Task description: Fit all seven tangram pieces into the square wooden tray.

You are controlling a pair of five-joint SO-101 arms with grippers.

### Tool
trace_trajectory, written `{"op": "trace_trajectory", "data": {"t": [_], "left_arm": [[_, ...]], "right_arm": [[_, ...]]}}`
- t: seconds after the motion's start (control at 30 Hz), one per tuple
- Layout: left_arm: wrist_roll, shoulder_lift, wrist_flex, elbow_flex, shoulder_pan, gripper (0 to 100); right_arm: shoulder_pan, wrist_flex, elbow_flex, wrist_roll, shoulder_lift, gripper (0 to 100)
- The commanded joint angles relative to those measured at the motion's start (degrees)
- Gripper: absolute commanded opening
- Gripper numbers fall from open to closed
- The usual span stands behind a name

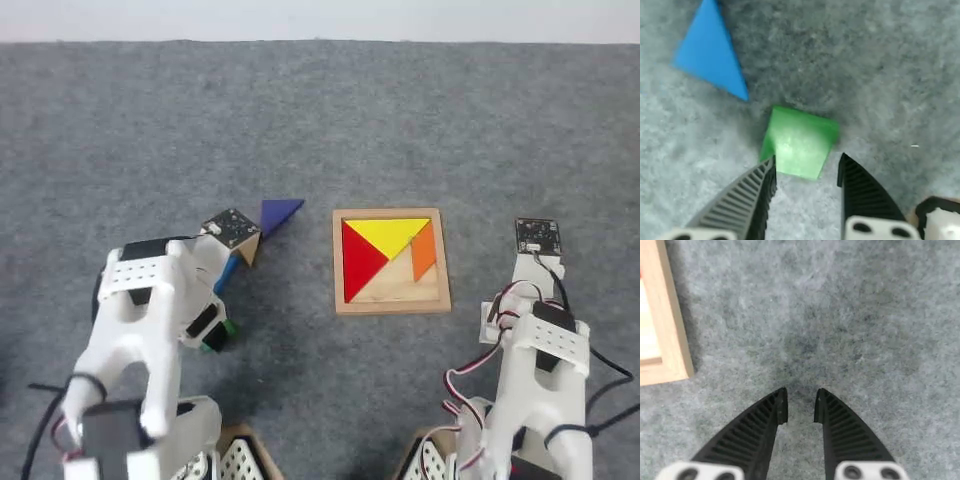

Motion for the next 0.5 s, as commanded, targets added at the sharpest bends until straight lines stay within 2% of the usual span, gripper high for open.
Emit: {"op": "trace_trajectory", "data": {"t": [0.0, 0.2, 0.33, 0.47], "left_arm": [[0.88, 6.33, -3.69, -2.59, -0.53, 20], [4.48, 12.57, -9.05, -7.69, -0.44, 18], [5.63, 13.01, -9.76, -10.95, 0.0, 12], [8.18, 12.84, -9.49, -15.34, 0.0, 11]], "right_arm": [[0.75, -1.01, -0.26, 0.44, -1.89, 10.8], [0.75, -1.1, -0.26, 0.44, -1.89, 10.8], [0.75, -1.1, -0.26, 0.44, -1.89, 10.8], [0.75, -1.19, -0.26, 0.44, -1.89, 10.8]]}}
